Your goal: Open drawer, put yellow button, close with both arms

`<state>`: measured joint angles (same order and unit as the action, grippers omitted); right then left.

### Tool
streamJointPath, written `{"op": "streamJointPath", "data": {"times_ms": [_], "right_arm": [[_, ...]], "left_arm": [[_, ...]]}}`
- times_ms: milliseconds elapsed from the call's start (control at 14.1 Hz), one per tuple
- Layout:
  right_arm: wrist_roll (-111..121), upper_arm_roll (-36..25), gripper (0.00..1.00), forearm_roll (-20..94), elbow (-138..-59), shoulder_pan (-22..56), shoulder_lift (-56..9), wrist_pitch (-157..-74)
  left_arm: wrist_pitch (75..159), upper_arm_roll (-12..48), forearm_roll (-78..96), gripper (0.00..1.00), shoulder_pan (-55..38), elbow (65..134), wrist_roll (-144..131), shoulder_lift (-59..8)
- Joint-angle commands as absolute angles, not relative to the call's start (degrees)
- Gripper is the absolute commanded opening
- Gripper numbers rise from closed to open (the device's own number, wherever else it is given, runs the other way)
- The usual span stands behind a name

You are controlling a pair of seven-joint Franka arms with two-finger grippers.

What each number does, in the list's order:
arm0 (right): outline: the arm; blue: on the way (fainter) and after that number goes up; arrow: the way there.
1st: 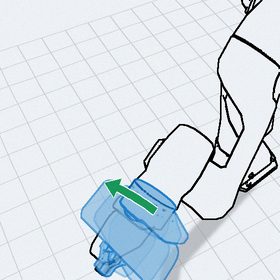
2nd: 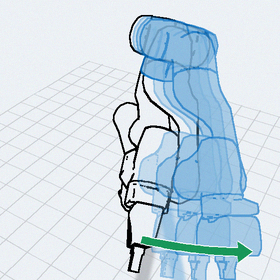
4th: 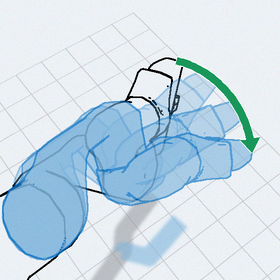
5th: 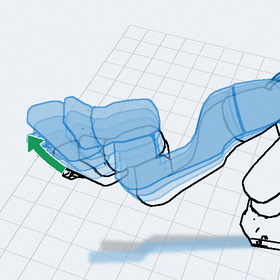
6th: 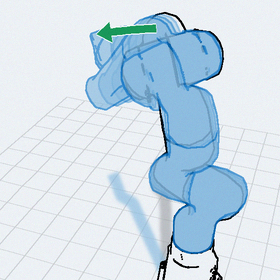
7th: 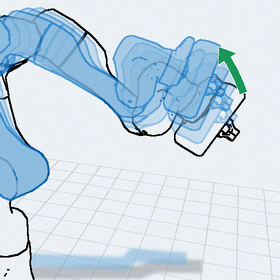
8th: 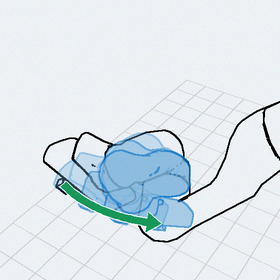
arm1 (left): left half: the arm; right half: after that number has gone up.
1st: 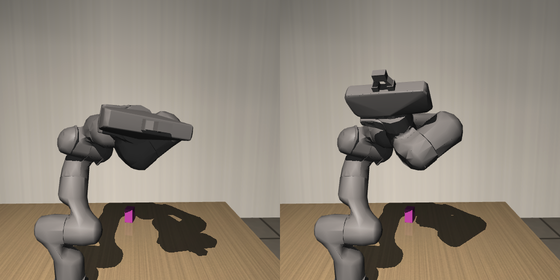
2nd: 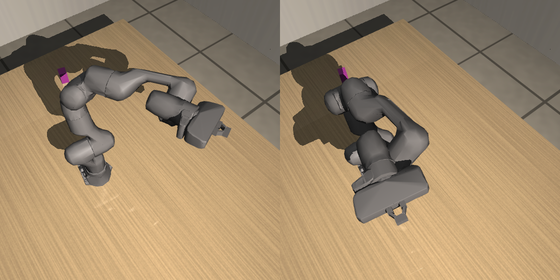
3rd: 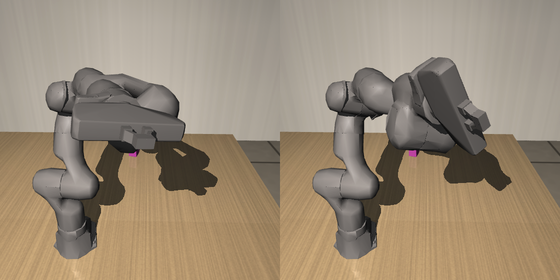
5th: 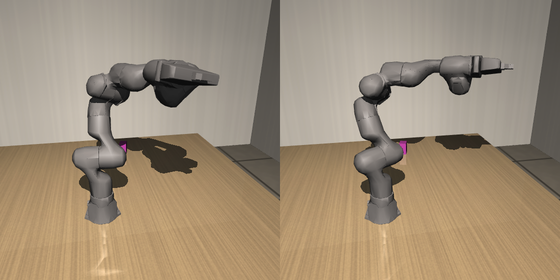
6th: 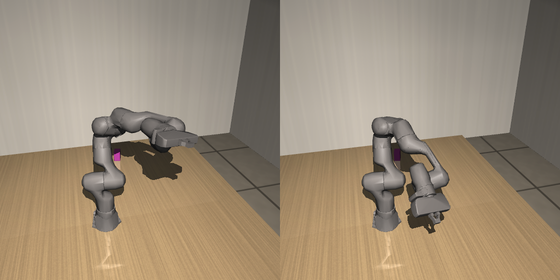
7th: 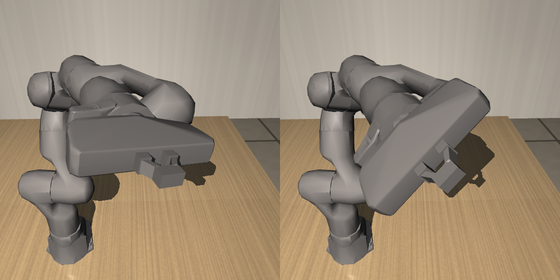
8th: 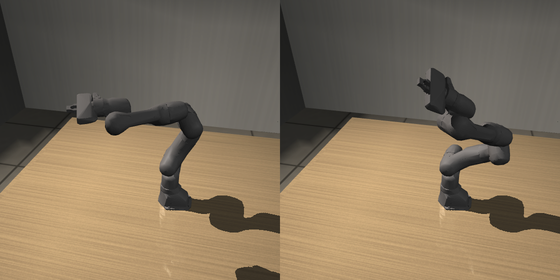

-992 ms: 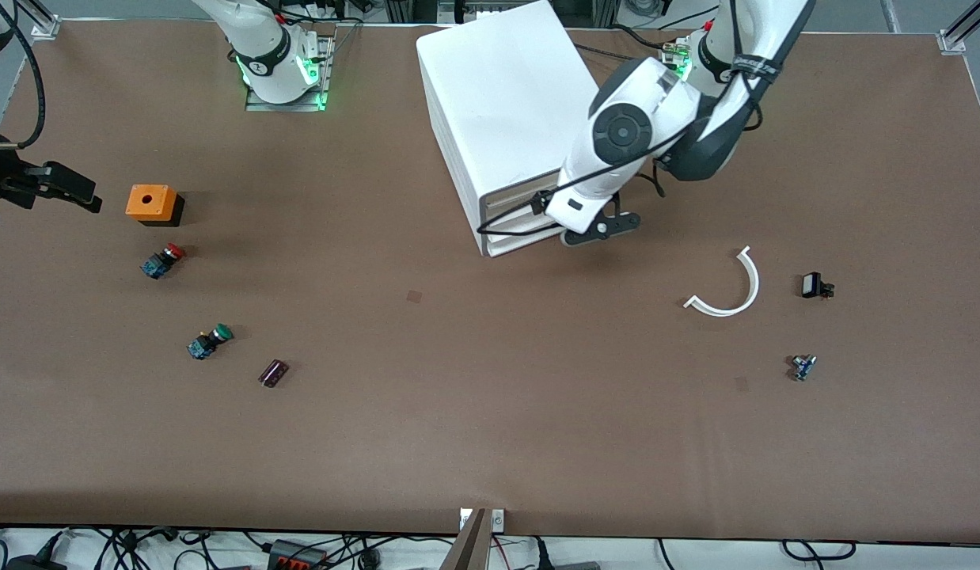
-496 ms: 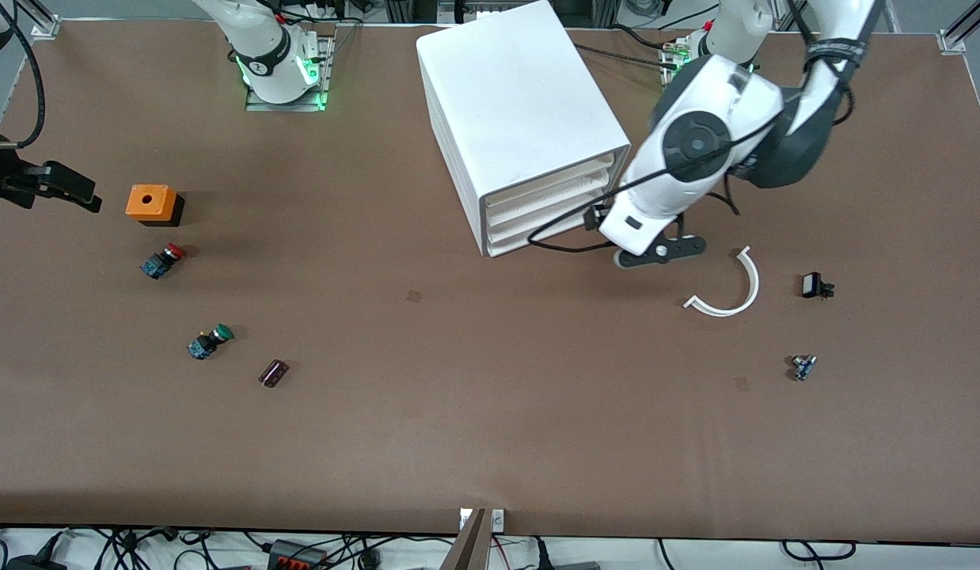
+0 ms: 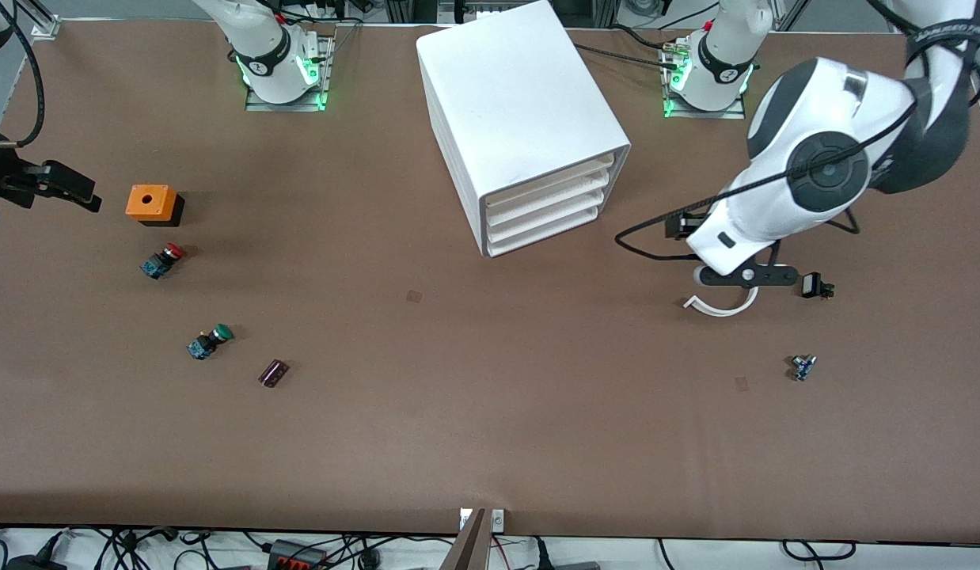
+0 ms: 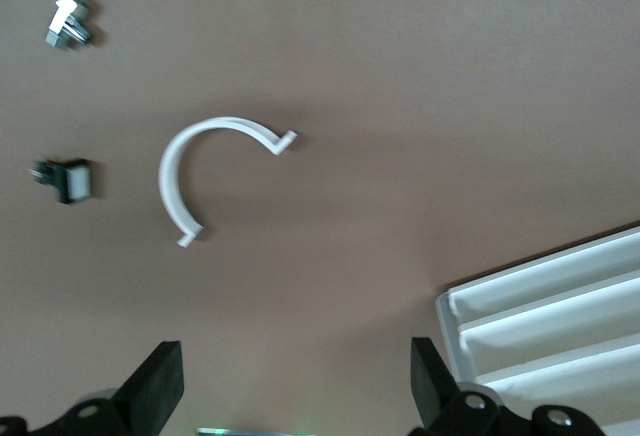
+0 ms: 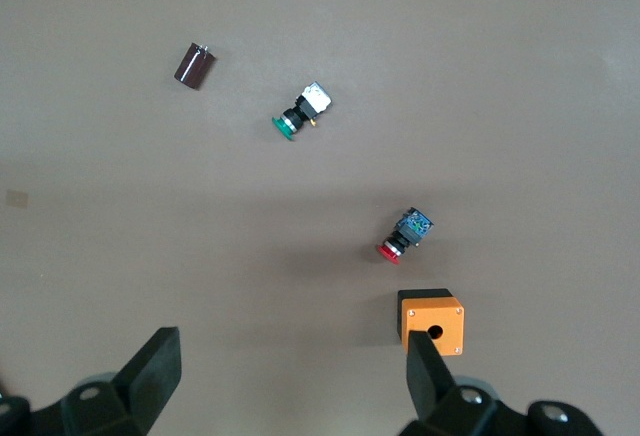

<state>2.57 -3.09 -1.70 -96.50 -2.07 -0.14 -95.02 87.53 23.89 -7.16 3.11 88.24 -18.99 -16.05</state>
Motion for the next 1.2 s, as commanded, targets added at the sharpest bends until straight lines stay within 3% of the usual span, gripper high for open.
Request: {"op": "streamJointPath", "data": {"times_ms": [0,283,496,638,850,1133], "right_arm": [[3.25,-3.52,1.00,-2.29,-97.65,-1.50,1.49,-95.19],[3.16,-3.52,1.00,-2.29,-97.65,-1.58,1.49,-95.45],[3.16,-3.52,1.00,-2.29,-97.65,-1.58,1.49,-95.80],[3.16,-3.52,1.00,-2.29,-97.65,-1.58,1.49,-95.71],[3.08,-3.52,1.00,-1.94,-97.73,-1.58,1.41,-95.62],[3.25,-3.52,1.00,-1.58,-98.35,-1.58,1.67,-95.10]], "left_arm": [[82.55,24.35,-9.14,1.00,4.21,83.68,-13.03,-15.30],[77.26,23.82,-7.57,1.00,7.63,80.86,-3.98,-13.37],[78.65,13.23,1.12,1.00,6.08,83.39,6.32,-8.72],[85.65,6.27,1.76,1.00,1.51,89.27,6.59,-4.33],[100.50,4.66,1.93,1.00,0.53,100.51,6.07,2.87],[100.99,4.75,1.76,1.00,0.35,103.36,1.06,5.80]]}}
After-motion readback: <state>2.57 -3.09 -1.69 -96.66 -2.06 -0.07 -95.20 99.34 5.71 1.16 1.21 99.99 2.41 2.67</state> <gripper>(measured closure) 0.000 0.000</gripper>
